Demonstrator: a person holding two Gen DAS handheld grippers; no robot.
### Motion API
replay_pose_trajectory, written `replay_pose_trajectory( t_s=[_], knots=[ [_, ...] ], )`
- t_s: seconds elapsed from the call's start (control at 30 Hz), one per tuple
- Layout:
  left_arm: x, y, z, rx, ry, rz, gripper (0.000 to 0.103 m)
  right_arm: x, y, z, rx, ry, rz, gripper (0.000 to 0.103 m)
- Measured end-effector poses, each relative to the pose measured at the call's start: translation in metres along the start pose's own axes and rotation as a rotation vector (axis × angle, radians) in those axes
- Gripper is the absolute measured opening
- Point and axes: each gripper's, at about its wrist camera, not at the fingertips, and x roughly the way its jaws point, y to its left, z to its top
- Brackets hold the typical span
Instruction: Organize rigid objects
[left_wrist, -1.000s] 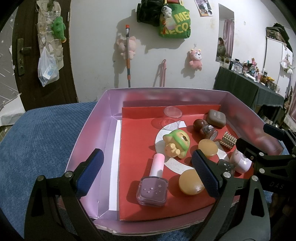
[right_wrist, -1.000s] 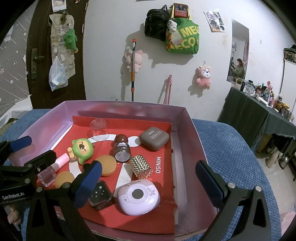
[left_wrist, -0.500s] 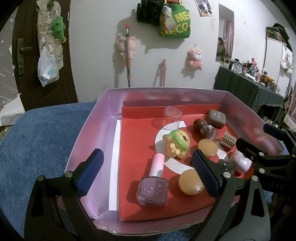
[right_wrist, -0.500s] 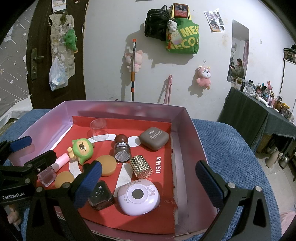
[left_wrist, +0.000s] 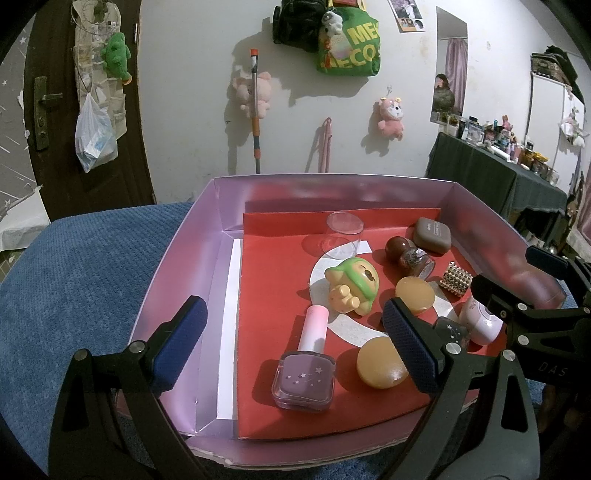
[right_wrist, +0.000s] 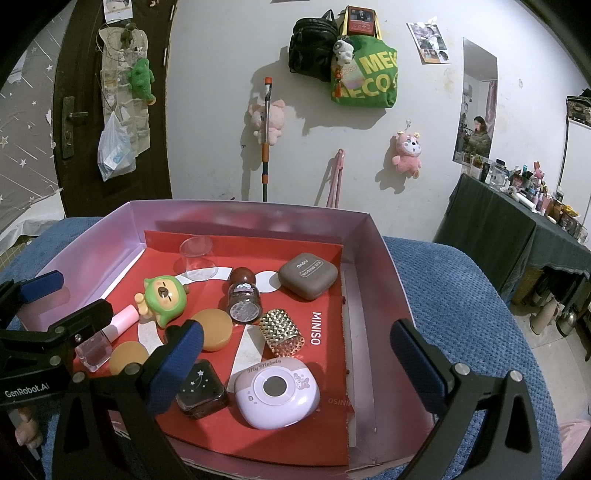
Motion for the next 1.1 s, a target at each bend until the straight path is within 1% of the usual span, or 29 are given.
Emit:
replay_pose_trajectory(
  t_s=[0.93, 1.1],
  knots=[
    [-0.0003, 0.0, 0.0008, 0.0, 0.001, -0.001, 0.097, -0.0003, -0.0001, 0.0007, -0.001, 0.001, 0.0, 0.103],
    [-0.0005, 0.0006, -0.0016, 0.0, -0.007, -0.014, 0.097, -0.0003, -0.0006, 0.0006, 0.004, -0.003, 0.0, 0.103]
  ],
)
